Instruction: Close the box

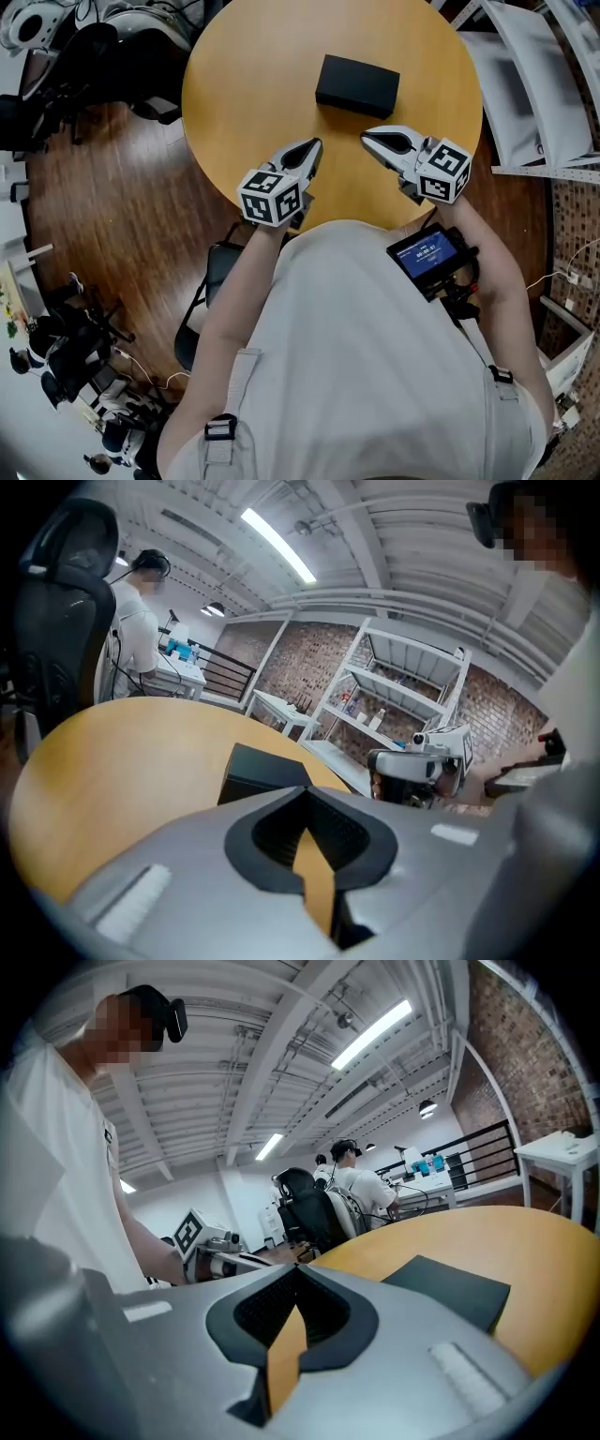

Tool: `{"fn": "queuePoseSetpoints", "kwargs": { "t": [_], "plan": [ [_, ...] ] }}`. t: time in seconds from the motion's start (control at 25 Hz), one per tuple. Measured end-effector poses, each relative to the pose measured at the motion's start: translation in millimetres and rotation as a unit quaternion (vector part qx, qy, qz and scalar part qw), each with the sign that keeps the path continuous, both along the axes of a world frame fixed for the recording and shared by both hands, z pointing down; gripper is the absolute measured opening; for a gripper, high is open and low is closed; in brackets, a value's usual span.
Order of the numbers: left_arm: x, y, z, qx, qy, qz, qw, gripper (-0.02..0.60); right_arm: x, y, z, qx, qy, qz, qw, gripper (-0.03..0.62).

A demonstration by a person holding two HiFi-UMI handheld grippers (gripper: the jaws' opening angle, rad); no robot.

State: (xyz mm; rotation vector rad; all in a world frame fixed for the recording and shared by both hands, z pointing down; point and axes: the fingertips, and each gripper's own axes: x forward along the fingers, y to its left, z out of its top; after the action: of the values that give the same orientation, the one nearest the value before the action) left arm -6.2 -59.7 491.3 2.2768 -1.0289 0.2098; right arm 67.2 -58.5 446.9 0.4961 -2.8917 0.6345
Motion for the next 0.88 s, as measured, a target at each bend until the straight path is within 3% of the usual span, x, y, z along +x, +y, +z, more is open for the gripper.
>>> {"fn": "queuePoseSetpoints", "kwargs": {
  "t": [0.32, 0.88],
  "plan": [
    [-5.6, 1.3, 2.1, 0.011, -0.031, 0.003, 0.9995, 0.000, -5.5, -5.3, -1.3, 0.020, -0.013, -0.001, 1.000, 0.000],
    [7.9, 11.8, -12.8, 0.033, -0.044, 0.013, 0.9984, 0.000, 8.1, 6.4, -12.1, 0.038, -0.019, 0.007, 0.999, 0.000]
  ]
}}
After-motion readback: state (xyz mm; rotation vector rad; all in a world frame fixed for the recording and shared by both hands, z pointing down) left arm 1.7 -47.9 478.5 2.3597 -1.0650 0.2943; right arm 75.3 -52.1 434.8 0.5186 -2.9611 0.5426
